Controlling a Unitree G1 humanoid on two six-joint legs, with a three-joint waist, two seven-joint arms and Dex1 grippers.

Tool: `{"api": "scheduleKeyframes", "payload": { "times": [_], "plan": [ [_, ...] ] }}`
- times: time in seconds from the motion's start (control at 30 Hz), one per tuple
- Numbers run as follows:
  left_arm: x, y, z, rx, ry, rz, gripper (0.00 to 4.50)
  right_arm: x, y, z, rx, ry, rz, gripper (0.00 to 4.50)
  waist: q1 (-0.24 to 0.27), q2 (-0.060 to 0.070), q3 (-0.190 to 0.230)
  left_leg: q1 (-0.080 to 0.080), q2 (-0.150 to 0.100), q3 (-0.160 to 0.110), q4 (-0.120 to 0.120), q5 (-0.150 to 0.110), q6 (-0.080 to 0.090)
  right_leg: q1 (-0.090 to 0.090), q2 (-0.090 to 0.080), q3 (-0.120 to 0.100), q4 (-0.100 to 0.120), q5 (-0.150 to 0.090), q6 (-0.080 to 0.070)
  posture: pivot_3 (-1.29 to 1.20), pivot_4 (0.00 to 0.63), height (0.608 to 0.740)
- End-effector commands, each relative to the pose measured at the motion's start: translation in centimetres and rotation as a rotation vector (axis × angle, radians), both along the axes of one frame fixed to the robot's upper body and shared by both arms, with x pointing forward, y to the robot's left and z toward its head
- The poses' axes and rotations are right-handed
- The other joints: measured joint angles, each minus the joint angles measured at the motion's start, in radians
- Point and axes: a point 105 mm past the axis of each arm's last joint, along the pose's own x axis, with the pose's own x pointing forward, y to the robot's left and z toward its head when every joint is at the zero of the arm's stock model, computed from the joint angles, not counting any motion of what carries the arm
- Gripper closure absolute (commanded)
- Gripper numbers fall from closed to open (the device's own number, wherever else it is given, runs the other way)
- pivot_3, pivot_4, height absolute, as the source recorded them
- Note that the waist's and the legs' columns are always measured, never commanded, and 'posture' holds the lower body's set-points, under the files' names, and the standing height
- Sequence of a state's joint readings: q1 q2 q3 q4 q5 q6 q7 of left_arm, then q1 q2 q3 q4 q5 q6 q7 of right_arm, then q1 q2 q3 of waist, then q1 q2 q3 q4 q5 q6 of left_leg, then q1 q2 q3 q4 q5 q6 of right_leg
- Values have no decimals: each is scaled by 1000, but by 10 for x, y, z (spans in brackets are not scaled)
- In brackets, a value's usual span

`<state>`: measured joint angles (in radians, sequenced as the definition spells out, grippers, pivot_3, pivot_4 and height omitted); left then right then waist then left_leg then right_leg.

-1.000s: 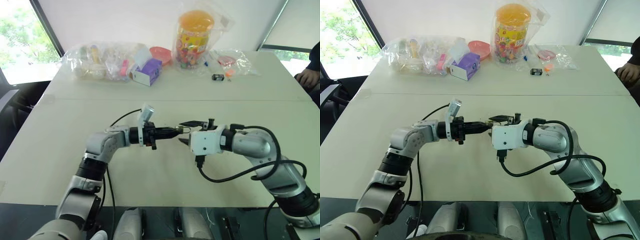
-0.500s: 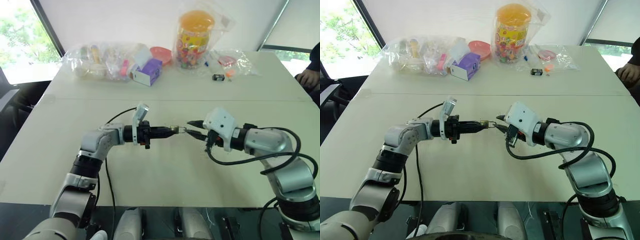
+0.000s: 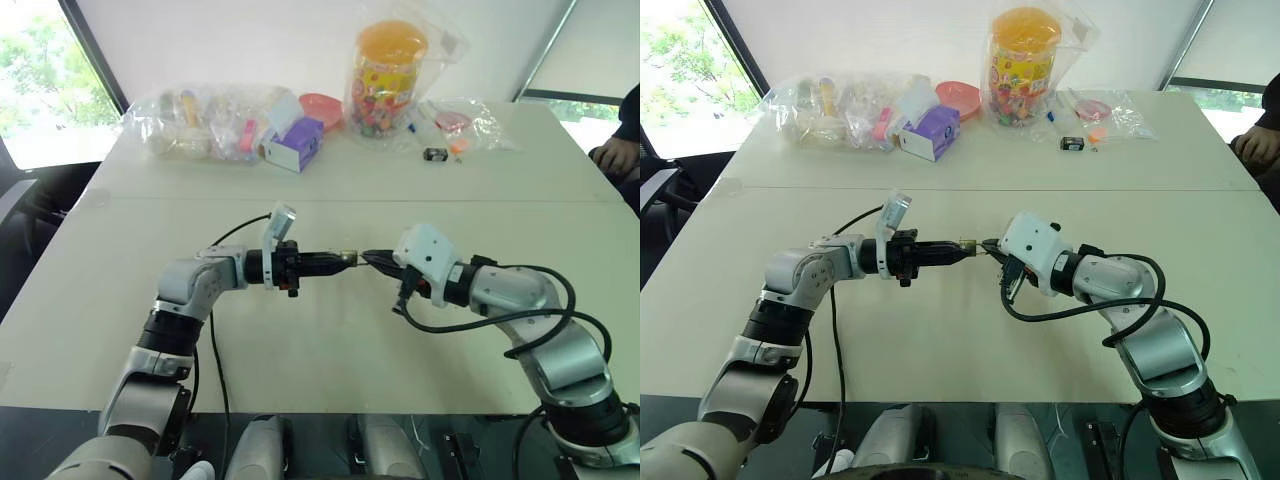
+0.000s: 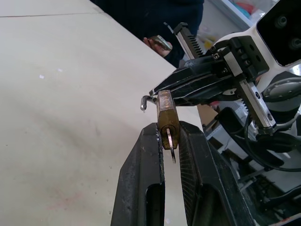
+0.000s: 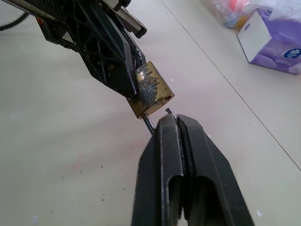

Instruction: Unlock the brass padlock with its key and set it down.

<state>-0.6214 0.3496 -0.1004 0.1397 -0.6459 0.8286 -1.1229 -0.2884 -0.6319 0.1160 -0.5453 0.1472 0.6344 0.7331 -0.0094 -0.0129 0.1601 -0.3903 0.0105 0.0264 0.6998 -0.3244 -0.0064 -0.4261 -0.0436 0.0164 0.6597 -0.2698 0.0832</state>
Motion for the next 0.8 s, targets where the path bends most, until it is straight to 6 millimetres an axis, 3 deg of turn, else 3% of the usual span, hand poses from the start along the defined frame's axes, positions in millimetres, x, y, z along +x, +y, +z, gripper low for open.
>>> {"api": "scheduleKeyframes", "payload": {
  "times": [0.03, 0.23, 0.4, 0.63, 0.8],
  "plan": [
    [-3, -1, 19, -53, -61, -23, 4500, -1, -3, -5, -20, 2, 8, 4465, 1, 0, 0, 0, 0, 0, 0, 0, 0, 0, 0, 0, 0, 0, 0, 0, 150, 735],
    [0, -1, 20, -54, -67, -13, 4500, -13, -4, -15, -39, 40, 35, 4465, -1, 0, 0, 0, 0, 0, 0, 0, 0, 0, 0, 0, 0, 0, 0, 0, 150, 735],
    [6, -6, 8, -31, -51, 22, 4500, -23, -21, -15, -63, 53, -24, 4465, 4, 0, 0, 0, 0, 0, 0, 0, 0, 0, 0, 0, 0, 0, 0, 0, 150, 735],
    [22, -39, -34, 20, 43, 108, 4500, -46, -27, -8, -53, 73, -91, 4465, 4, 0, 0, 0, 0, 0, 0, 0, 0, 0, 1, 0, -1, 0, 0, 0, 150, 735],
    [30, -56, -49, 35, 91, 143, 4500, -53, -29, -3, -51, 59, -142, 4465, 3, -1, 0, 0, -1, 0, 0, 0, 0, 0, 1, 0, -1, 0, 0, 0, 150, 735]
  ]
}}
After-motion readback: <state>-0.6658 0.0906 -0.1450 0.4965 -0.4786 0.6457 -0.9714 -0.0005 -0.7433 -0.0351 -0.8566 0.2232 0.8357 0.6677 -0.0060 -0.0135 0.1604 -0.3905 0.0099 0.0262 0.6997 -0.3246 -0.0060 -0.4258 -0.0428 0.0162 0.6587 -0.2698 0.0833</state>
